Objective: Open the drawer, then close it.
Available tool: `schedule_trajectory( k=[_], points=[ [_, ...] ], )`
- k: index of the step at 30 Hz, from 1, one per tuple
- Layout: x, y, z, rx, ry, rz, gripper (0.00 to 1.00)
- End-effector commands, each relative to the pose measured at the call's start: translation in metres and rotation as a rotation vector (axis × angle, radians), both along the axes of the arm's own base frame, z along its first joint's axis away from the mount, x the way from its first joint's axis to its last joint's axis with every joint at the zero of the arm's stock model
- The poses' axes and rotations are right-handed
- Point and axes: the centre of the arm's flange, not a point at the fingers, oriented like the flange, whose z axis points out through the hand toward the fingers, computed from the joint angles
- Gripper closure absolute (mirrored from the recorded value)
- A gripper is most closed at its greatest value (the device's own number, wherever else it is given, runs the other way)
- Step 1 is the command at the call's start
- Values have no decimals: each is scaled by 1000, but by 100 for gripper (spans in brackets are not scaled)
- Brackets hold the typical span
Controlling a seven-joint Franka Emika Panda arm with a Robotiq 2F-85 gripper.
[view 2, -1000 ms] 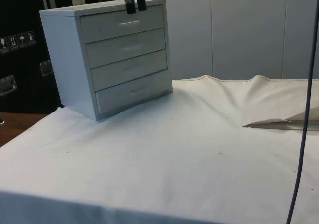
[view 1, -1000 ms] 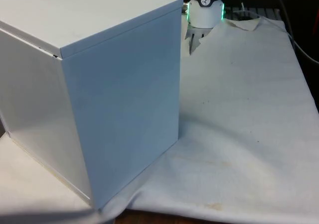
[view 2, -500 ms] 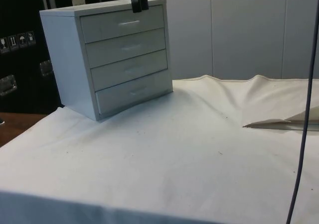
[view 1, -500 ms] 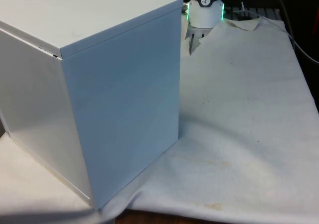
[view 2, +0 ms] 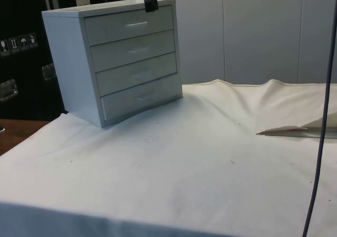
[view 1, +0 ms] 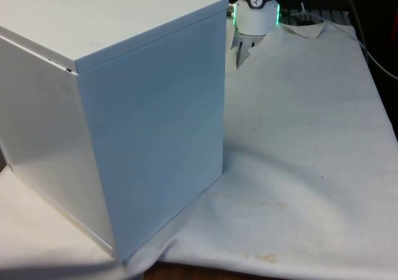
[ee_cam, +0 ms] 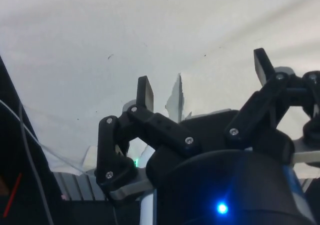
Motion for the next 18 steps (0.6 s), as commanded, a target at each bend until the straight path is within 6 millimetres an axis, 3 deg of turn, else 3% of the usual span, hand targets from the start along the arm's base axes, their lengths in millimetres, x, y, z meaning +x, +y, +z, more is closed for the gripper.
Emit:
schedule_trajectory(
  k=[1, 18],
  points=[
    [-1, -1, 2, -4, -10, 13, 0],
    [1, -15, 2, 1, -29, 135, 0]
  ],
)
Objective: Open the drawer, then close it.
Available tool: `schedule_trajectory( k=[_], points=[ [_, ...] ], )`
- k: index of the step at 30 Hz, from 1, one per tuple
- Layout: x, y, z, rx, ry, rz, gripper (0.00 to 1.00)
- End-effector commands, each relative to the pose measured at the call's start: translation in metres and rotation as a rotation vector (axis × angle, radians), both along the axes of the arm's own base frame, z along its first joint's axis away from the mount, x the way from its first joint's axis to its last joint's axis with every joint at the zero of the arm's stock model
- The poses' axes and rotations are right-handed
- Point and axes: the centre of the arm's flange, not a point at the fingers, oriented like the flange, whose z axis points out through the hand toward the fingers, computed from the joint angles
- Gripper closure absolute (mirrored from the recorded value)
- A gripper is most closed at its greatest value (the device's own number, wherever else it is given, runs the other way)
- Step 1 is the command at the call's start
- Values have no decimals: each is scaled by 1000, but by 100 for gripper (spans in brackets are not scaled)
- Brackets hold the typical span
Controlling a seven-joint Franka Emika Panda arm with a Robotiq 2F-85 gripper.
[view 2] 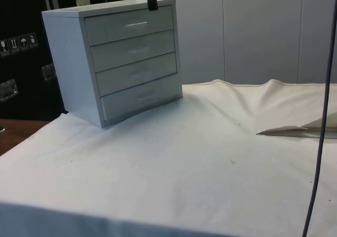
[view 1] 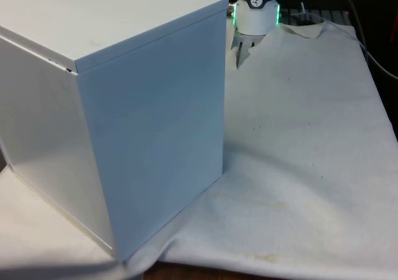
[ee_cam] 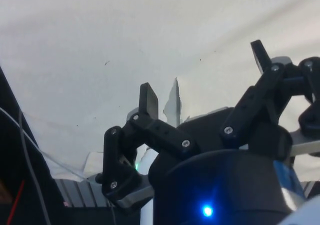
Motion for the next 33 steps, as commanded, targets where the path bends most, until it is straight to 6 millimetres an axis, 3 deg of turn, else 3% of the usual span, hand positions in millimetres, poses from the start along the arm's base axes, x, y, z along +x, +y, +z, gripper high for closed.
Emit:
schedule_trajectory(
  k=[1, 33],
  points=[
    [0, -2, 1, -2, -12, 15, 0],
    [5, -22, -1, -22, -95, 221, 0]
  ],
)
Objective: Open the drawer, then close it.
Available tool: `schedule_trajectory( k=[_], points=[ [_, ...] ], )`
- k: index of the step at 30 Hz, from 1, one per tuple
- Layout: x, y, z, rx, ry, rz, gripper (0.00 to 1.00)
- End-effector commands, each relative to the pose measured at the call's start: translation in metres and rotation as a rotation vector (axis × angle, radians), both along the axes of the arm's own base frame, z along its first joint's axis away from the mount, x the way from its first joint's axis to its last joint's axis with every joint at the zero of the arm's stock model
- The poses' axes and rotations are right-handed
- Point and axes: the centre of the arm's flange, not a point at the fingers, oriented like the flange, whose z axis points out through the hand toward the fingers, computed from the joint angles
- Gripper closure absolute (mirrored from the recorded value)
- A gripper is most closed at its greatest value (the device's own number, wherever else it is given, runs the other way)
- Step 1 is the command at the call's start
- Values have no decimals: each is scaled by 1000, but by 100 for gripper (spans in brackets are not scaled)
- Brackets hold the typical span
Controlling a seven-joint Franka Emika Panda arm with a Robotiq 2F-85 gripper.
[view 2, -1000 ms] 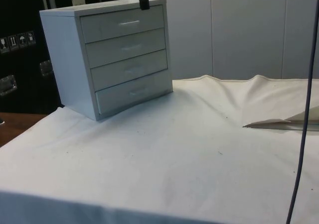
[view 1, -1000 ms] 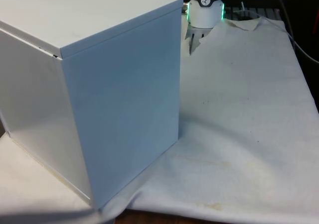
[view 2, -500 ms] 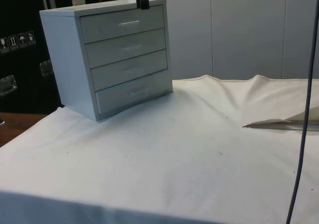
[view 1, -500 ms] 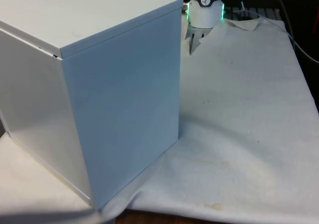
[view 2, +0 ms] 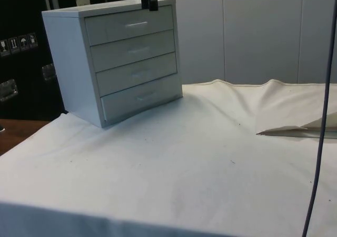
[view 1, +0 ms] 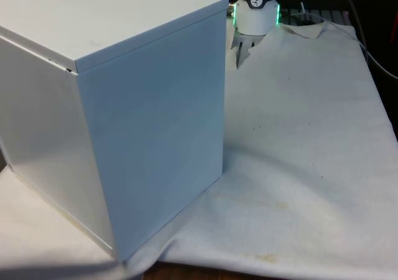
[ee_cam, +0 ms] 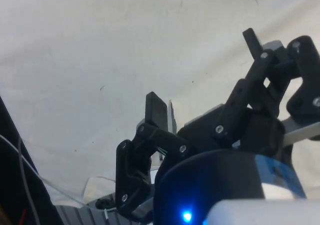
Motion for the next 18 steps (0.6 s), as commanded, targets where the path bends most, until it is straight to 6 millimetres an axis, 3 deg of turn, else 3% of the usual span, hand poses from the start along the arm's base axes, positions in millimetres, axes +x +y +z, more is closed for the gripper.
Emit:
schedule_trajectory(
  k=[1, 18],
  points=[
    [1, -1, 1, -8, -17, 17, 0],
    [2, -10, -6, -24, -55, 126, 0]
  ],
)
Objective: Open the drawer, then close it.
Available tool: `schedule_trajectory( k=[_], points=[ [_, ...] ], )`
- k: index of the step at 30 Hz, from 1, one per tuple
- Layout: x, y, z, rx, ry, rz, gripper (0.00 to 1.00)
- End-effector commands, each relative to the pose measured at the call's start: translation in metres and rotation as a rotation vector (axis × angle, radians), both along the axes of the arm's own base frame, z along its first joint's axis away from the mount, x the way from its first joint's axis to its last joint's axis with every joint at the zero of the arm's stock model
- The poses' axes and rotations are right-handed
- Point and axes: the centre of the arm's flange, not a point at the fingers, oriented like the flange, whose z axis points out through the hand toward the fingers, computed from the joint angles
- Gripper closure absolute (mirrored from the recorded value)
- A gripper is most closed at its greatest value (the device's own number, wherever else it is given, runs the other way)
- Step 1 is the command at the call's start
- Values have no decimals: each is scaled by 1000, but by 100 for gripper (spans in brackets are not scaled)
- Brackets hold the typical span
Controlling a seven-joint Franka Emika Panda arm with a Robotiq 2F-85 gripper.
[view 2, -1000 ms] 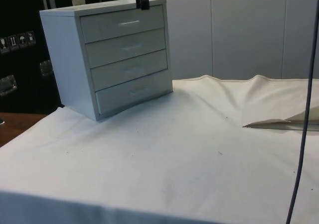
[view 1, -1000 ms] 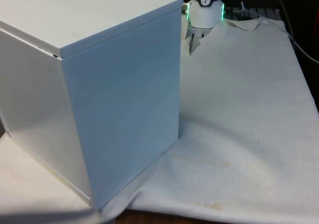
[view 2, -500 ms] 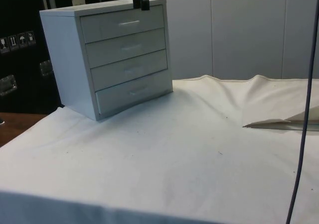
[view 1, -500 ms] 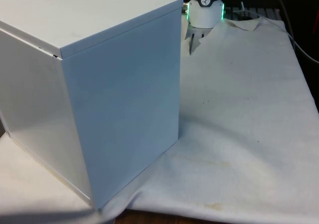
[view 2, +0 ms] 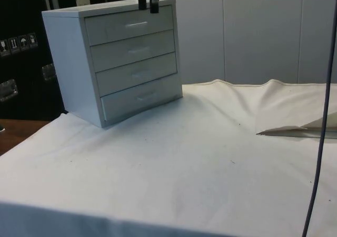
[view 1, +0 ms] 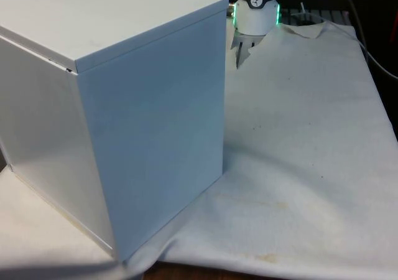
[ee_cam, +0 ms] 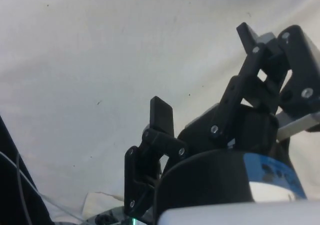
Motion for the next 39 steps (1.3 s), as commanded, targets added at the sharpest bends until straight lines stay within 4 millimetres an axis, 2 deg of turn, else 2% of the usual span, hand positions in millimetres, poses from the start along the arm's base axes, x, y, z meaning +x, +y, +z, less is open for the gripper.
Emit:
schedule_trajectory(
  k=[1, 39],
  points=[
    [1, 0, -1, -6, -12, 12, 0],
    [7, -19, -12, -84, -77, 227, 0]
  ],
)
